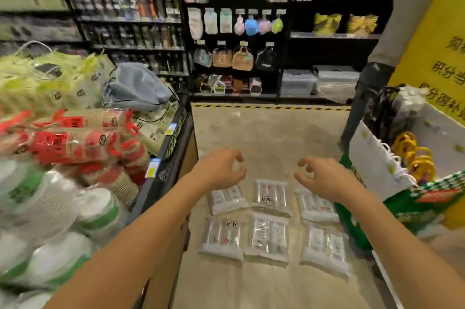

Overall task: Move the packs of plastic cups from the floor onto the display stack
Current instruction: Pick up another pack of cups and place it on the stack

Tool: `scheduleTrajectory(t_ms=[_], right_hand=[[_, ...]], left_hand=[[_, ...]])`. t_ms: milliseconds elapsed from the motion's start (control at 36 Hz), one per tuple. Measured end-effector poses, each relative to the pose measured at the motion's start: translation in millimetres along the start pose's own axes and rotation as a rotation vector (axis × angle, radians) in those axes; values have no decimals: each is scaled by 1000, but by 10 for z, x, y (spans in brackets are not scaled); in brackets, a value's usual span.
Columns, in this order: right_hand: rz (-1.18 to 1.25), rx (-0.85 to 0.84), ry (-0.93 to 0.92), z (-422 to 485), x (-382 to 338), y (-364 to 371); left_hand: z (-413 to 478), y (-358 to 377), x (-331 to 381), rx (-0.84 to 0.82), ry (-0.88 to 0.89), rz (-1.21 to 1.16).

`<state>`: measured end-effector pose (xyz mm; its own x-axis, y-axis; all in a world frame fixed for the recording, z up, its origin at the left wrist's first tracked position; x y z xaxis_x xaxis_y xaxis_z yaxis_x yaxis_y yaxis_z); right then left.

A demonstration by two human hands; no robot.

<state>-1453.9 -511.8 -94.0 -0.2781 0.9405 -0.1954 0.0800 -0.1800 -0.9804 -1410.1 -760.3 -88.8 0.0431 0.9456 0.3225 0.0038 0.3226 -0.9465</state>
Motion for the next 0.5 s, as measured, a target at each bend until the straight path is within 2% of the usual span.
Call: scheduleTrajectory(t_ms=[250,500], right_hand=[[70,15,7,925,-418,499],[151,-35,33,1855,-282,1170]], left_hand=[[673,208,-782,-44,-54,-33],[1605,821,-1283,-90,-94,-112]])
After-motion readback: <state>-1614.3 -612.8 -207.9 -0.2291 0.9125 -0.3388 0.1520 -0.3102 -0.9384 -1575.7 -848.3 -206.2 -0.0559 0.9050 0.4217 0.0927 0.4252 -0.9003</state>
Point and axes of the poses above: each hand's wrist, its own z-axis towards the middle knuckle, its own y-axis out of the palm, x = y × z, the point moved 2 cm from there along z, towards the middle knuckle, and after that the axes turned 6 degrees about x, right-handed, at the moved point
